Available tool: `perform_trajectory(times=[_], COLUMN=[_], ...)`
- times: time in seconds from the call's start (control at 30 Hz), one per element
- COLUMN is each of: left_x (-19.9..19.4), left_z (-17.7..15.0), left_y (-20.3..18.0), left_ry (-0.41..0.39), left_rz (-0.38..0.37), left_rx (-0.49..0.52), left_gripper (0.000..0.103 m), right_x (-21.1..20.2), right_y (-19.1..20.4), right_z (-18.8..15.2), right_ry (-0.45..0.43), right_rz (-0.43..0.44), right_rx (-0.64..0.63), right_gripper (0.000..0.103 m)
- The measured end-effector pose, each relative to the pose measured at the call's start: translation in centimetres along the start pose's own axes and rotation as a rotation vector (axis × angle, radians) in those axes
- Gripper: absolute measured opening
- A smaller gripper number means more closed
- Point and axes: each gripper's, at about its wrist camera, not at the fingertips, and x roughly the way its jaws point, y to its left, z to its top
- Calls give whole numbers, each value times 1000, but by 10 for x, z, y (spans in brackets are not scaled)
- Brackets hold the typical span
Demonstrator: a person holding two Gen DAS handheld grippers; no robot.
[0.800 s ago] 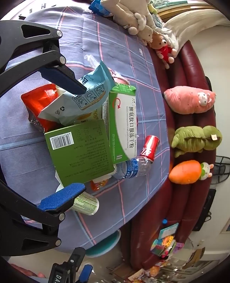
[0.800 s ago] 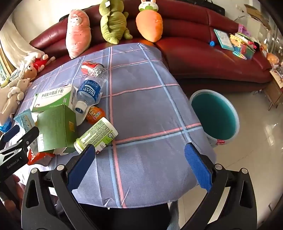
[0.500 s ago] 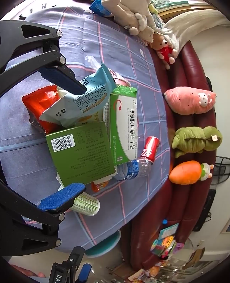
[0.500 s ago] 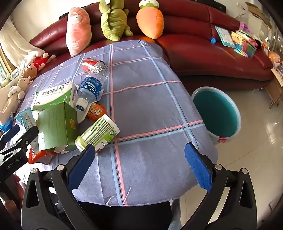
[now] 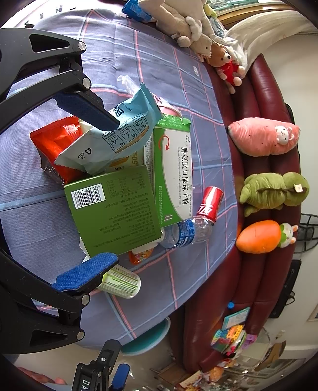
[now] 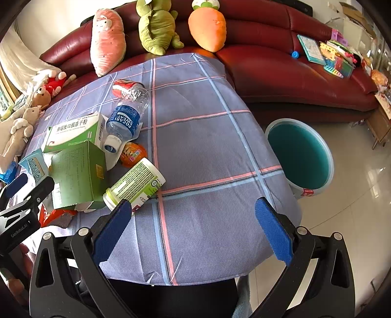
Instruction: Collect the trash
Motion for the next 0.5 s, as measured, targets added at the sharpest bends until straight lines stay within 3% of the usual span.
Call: perform_trajectory(times=[0.5], left_x=[1], left_z=[1], left_y=[-3], left_ry=[1], left_rz=[1], left_rx=[3], left_gripper=[99], right_x=[5], right_y=[0], right_z=[1], right_ry=[18], right_rz=[3], right_rx=[2], right_gripper=[97])
